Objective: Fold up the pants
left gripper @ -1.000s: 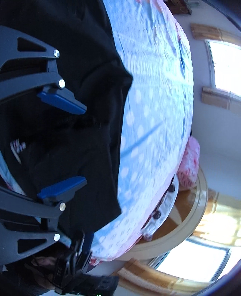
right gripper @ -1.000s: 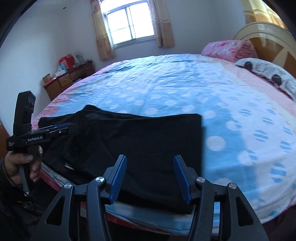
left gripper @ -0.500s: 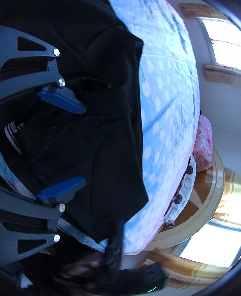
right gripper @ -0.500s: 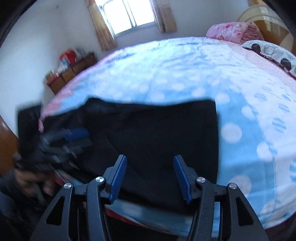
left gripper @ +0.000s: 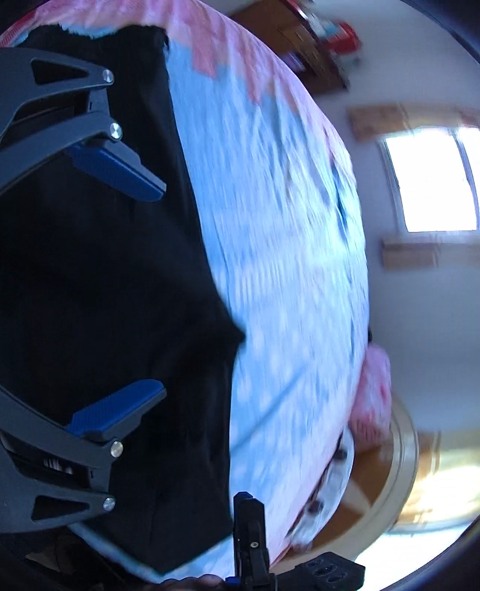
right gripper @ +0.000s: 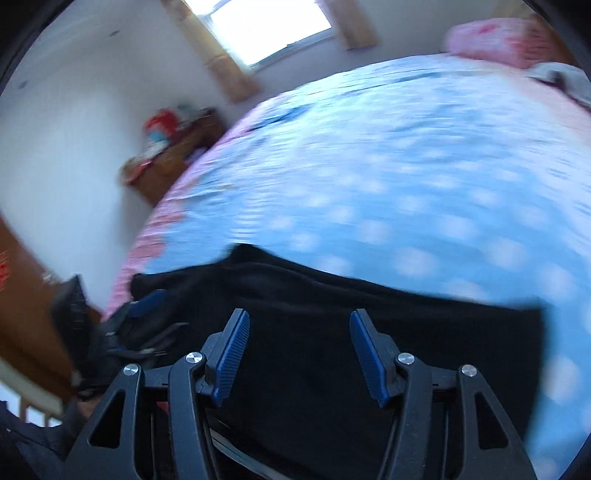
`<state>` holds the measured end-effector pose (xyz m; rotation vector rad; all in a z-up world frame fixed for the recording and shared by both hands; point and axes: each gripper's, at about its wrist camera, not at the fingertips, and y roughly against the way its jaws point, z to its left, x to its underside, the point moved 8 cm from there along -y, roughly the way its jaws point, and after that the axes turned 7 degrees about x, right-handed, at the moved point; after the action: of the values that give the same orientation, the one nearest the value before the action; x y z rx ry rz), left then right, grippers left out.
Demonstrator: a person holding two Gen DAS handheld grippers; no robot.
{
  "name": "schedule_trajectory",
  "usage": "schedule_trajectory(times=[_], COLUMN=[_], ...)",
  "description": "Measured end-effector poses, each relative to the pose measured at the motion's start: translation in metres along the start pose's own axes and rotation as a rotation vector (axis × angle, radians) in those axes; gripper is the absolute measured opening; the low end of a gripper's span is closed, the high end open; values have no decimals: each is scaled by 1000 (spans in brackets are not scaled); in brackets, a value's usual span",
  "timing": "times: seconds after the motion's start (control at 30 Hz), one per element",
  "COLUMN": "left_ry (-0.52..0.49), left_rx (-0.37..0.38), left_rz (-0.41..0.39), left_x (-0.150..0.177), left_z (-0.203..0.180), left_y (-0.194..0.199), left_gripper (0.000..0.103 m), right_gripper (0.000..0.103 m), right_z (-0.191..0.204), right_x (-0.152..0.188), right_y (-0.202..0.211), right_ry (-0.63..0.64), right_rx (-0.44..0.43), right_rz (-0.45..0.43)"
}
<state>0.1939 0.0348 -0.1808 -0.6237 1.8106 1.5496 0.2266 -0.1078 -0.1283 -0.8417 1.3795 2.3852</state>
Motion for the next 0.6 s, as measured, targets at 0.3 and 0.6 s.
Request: schedule_trajectory(times=[0.3,0.6], left_ry=[107,79], left_rx=[-65,-60], left_rz=[84,96], left_x=[25,33], left_z=[59,61], left_y=[-14,-25], left_gripper=[100,103], right_gripper=[59,25], right_z=[68,65], right_x=[-29,-26], right_y=[-116,-143], right_ry=[13,58], right_rx=[-90,-28], right_rz=[163,195])
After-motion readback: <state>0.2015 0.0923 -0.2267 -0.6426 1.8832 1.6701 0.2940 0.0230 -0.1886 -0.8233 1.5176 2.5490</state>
